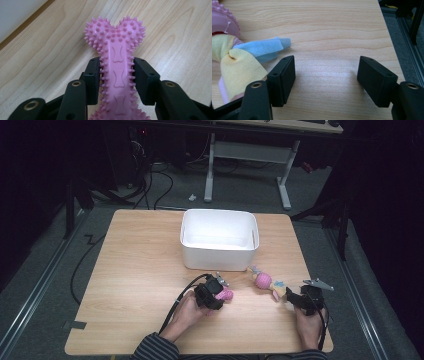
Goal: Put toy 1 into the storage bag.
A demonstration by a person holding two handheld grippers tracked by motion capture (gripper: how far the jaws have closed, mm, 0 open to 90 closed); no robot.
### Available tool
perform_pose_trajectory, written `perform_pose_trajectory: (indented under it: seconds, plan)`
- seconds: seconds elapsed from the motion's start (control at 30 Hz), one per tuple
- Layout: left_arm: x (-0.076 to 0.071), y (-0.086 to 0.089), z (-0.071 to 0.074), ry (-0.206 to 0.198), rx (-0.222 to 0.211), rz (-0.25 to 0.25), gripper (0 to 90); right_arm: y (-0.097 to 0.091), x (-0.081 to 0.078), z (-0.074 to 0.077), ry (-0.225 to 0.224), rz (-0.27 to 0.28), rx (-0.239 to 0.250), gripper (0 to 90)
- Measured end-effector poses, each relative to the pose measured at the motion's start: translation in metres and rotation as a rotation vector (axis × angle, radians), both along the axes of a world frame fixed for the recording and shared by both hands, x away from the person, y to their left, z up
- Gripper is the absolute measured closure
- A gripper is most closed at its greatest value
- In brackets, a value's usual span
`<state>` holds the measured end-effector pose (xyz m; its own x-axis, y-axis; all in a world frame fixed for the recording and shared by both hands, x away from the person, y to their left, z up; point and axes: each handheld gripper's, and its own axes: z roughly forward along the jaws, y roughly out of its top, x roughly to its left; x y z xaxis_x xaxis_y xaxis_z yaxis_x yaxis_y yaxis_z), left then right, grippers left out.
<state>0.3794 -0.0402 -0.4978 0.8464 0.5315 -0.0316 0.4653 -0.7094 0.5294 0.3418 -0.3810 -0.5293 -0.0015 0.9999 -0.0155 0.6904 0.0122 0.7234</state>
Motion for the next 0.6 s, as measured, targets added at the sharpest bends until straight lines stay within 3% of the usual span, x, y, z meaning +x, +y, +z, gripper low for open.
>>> perform_pose_trajectory:
  seconds: [0.6]
  plan:
    - [-0.001,0.019,0.022,0.002,-0.061,0.015,59.2,0.0,0.0,0.0,0.001,0.003,-0.001,30.6]
